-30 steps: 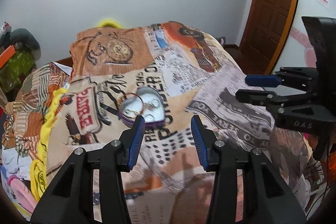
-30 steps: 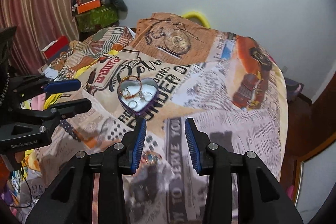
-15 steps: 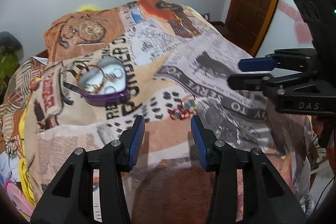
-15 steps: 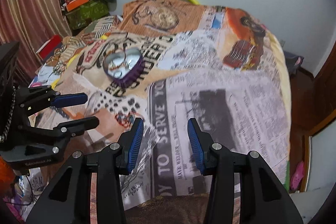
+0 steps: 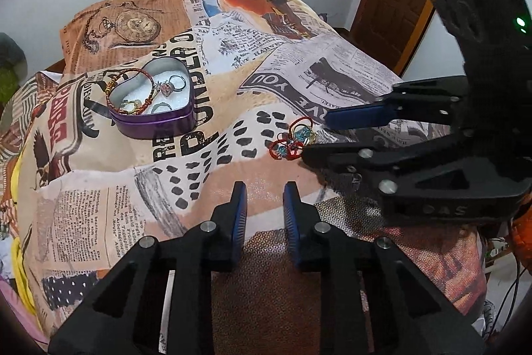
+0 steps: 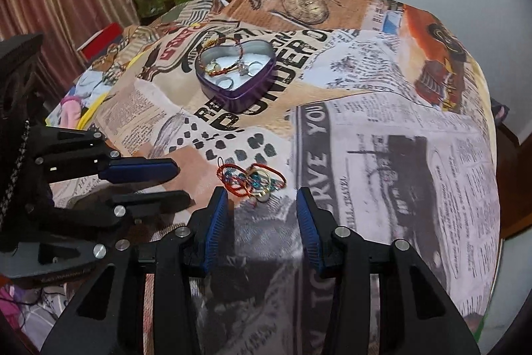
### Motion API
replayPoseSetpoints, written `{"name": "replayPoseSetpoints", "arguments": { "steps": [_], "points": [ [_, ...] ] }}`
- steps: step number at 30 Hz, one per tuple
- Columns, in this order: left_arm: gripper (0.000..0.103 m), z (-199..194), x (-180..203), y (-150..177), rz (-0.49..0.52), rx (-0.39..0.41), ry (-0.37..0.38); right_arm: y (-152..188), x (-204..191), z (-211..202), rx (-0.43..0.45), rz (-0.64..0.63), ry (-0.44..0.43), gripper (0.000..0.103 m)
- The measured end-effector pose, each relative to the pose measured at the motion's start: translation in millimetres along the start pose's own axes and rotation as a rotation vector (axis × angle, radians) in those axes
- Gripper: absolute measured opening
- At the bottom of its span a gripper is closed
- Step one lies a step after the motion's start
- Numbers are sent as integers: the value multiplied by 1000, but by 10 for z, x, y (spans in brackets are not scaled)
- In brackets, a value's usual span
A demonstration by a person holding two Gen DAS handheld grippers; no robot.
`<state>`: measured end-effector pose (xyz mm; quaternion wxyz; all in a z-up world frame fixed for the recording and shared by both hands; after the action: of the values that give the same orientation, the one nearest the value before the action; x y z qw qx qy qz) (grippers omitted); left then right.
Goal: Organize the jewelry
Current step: 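Move both tools back to the remaining red beaded bracelet and rings, then grasp the red beaded bracelet with the left tool while the right tool grasps a gold ring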
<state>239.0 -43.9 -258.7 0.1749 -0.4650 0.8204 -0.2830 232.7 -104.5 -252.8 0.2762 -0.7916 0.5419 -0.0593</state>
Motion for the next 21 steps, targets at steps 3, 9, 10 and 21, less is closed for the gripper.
{"name": "replayPoseSetpoints", "arguments": {
  "steps": [3,9,10,21],
  "points": [
    [22,8,2,11,1,8,1,-3,-1,55,-17,0,-6,20],
    [22,10,-11,15,-18,8,14,-12,7,32,-2,17,-24,8],
    [22,8,-13,9,-18,6,16,-10,9,11,6,18,-20,8],
    [22,21,82,-197,7,8,34,41,197,-228,55,52,6,8]
  ]
}}
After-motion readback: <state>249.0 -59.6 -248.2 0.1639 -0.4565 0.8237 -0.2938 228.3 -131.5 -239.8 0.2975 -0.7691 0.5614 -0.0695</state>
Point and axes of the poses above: each gripper's, at about its wrist camera, not at the fingertips, and z roughly the way its jaws point, x to its right, y to its underside, the point moved 9 cm from there along z, roughly the way its jaws point, and after that the axes turned 15 degrees about z, right-handed, at the moved point
